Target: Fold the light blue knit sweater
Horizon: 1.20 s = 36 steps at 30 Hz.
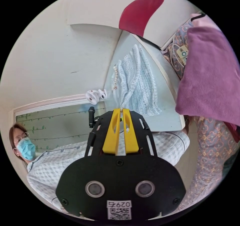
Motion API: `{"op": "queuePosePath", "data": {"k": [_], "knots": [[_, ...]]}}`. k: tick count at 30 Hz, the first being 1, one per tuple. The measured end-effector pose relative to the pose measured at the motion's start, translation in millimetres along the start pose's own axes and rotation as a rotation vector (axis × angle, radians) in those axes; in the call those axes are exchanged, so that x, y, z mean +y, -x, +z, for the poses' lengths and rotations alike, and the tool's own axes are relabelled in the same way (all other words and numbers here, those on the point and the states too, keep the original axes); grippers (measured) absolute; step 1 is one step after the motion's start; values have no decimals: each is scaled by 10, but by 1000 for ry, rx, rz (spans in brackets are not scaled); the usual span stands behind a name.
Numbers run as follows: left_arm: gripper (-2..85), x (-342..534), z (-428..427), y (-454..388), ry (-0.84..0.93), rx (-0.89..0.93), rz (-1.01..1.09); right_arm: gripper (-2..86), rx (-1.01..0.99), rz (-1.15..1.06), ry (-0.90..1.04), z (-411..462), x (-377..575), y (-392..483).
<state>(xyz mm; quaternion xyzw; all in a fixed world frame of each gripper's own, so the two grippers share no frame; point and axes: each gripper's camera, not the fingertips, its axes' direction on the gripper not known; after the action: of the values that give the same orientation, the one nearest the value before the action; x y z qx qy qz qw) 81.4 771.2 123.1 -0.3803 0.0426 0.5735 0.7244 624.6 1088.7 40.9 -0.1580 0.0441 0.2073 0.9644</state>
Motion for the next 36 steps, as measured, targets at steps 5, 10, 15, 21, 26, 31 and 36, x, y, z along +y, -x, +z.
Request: {"op": "queuePosePath", "data": {"k": [5, 10, 15, 21, 26, 31, 36], "knots": [[77, 16, -36, 136, -24, 40, -104, 5, 326, 47, 168, 171, 27, -50], [66, 35, -73, 284, -29, 77, -156, 4, 316, 114, 320, 582, -54, -408], [69, 208, -76, 746, -78, 389, -235, 4, 418, 23, 374, 792, -102, -250], [52, 860, -73, 1441, -322, 825, -486, 4, 473, -184, 470, 1117, -51, 75], [27, 1115, -171, 1538, -422, 946, -529, 4, 491, -258, 485, 1160, 90, 331], [-8, 1279, -418, 1599, -580, 938, -535, 1, 516, -262, 456, 1072, 162, 490], [-10, 505, -576, 1171, -377, 695, -289, -3, 428, -285, 547, 1511, 42, 531]]}}
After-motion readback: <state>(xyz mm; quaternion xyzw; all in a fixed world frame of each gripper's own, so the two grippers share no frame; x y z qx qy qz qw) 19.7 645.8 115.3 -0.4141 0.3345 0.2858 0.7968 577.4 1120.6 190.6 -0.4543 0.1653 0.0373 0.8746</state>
